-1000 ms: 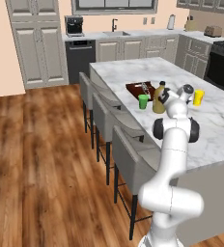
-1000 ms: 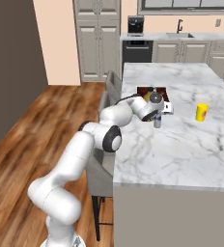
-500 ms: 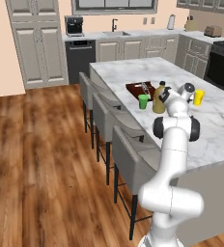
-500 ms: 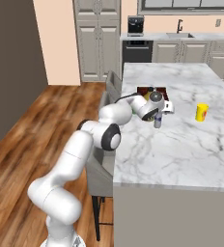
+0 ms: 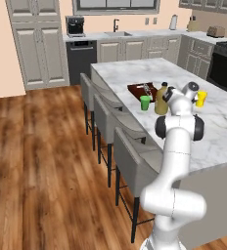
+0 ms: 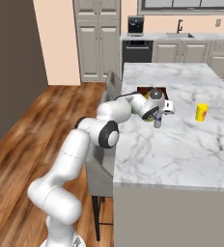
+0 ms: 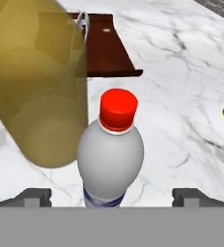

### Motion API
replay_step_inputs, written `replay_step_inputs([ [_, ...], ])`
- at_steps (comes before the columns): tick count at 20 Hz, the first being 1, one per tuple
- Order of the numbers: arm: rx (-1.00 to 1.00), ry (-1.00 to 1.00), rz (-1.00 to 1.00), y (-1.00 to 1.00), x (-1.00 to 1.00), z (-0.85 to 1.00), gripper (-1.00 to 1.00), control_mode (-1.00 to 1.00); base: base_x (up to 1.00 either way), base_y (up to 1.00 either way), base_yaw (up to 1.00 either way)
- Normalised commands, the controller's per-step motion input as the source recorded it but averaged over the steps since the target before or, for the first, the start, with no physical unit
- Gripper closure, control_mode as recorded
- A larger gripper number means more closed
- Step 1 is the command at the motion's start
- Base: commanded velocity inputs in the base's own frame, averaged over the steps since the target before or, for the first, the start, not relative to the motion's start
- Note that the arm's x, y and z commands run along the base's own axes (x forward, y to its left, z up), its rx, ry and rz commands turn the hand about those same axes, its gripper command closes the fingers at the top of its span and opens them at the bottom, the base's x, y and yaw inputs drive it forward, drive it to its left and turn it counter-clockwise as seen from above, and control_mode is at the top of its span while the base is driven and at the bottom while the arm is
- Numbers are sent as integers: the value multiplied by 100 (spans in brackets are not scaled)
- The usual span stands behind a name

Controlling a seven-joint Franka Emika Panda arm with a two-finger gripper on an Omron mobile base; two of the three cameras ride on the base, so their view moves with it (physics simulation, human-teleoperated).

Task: Place the drinks on the dining counter in a tight cluster.

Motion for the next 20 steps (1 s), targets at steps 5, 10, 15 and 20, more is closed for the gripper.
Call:
replay_step_inputs([
  [5,0,2,-3,8,-42,1,-100,-100,0,0,0],
  [10,0,8,-5,13,-52,0,-100,-100,0,0,0],
  [15,0,5,-10,23,-52,5,-100,-100,0,0,0],
  [20,1,8,-17,26,-54,6,-100,-100,0,0,0],
])
